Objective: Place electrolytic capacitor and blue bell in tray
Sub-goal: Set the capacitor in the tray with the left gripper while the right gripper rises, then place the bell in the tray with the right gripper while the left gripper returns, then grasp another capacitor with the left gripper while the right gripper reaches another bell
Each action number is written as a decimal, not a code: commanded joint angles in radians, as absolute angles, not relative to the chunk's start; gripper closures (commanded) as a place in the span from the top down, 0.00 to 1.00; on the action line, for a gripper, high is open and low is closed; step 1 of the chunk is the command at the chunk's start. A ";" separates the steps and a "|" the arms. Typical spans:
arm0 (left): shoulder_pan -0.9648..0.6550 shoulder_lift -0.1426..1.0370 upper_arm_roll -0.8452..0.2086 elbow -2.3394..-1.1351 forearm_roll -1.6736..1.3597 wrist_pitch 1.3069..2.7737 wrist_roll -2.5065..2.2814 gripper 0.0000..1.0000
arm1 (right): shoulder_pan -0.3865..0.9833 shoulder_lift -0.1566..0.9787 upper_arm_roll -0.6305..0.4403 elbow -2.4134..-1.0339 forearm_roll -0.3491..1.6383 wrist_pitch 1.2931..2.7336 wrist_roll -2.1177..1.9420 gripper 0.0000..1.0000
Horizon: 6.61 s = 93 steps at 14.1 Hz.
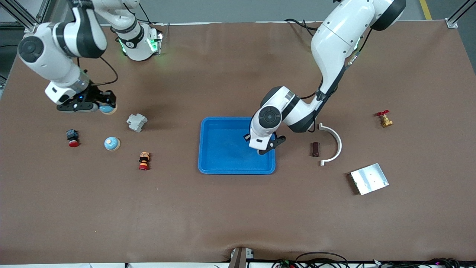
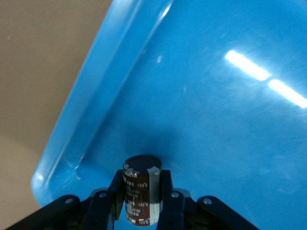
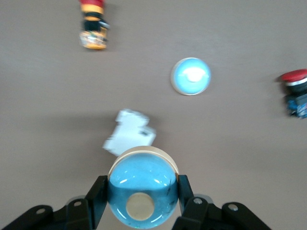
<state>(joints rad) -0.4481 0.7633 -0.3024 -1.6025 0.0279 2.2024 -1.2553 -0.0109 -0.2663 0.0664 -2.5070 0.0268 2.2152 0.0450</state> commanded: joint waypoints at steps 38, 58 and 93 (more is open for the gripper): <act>0.009 0.292 -0.302 -1.916 0.058 2.147 -0.287 1.00 | 0.696 0.655 0.049 -1.741 -0.086 2.451 1.180 0.00; -0.005 0.482 -0.314 -2.060 0.081 2.503 -0.302 1.00 | 0.627 0.647 0.048 -1.606 -0.092 2.192 1.008 1.00; -0.049 0.535 -0.318 -1.908 0.094 2.536 -0.596 0.01 | -0.163 0.344 0.057 -2.278 -0.133 2.629 -0.299 1.00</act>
